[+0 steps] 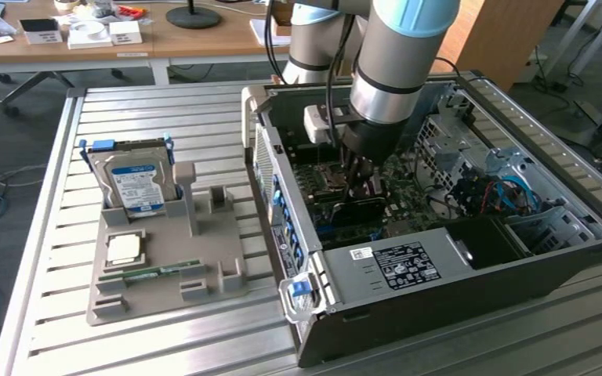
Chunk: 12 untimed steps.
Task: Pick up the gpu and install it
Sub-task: 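Press down on the gpu until it lock into place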
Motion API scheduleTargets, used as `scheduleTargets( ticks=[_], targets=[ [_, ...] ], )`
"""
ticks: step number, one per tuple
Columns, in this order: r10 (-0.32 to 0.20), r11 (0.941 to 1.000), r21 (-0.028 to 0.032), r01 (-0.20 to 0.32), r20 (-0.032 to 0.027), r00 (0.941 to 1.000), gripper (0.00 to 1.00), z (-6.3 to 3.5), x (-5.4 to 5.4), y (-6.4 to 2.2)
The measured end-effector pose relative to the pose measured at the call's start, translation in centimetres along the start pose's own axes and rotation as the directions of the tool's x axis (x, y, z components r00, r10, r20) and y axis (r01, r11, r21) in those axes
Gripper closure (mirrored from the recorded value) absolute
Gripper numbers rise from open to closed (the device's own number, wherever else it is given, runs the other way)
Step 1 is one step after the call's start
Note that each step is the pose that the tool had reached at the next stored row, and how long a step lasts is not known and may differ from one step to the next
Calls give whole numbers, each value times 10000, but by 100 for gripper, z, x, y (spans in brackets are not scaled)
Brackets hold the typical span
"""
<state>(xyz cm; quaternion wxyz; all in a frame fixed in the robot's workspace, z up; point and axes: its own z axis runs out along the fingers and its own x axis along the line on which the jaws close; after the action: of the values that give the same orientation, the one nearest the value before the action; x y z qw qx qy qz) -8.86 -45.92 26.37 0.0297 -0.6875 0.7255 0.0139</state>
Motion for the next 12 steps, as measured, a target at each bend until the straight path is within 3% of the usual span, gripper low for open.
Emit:
scheduleTargets(
  ticks=[12],
  targets=[
    [-2,10000,-4,2,-34,10000,89,-283,-16,-8]
  ],
)
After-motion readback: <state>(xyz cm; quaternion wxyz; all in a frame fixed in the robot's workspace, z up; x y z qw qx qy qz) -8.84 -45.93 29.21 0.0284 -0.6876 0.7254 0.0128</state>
